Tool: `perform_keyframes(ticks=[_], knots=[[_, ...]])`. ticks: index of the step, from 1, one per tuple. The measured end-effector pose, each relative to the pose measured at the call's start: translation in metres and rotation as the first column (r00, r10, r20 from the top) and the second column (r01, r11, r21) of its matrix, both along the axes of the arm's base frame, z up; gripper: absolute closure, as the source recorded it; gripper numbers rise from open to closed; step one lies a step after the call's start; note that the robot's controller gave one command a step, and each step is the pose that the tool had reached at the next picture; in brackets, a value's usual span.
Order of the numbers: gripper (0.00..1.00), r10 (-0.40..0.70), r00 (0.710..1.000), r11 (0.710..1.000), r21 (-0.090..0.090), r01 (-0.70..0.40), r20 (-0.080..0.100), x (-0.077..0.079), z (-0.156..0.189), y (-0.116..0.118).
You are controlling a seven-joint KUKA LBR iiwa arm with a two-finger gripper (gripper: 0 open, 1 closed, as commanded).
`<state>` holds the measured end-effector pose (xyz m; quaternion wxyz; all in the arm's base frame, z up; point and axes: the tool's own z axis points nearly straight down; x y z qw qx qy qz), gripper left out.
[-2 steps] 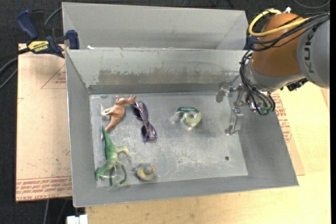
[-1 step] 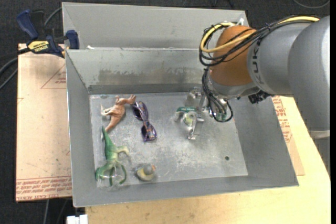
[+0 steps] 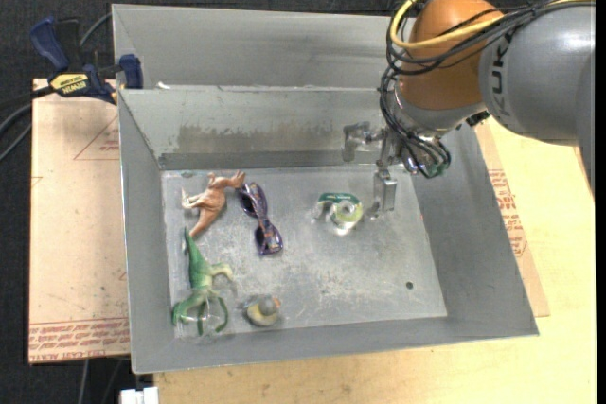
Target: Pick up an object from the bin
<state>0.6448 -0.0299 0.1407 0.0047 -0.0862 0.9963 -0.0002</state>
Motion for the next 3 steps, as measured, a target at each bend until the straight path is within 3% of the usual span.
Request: perform_keyframes(ticks=[1,2,3], knots=[[0.0,-0.321,0.947,0.947,0.003,0.321,-0.015,-0.026,-0.072,0.011],[0.0,-0.171,0.985,0.985,0.003,0.171,0.004,-0.008,-0.07,0.009],[1.0,-0.319,0.948,0.948,0.005,0.319,-0.01,-0.024,-0.071,0.011]])
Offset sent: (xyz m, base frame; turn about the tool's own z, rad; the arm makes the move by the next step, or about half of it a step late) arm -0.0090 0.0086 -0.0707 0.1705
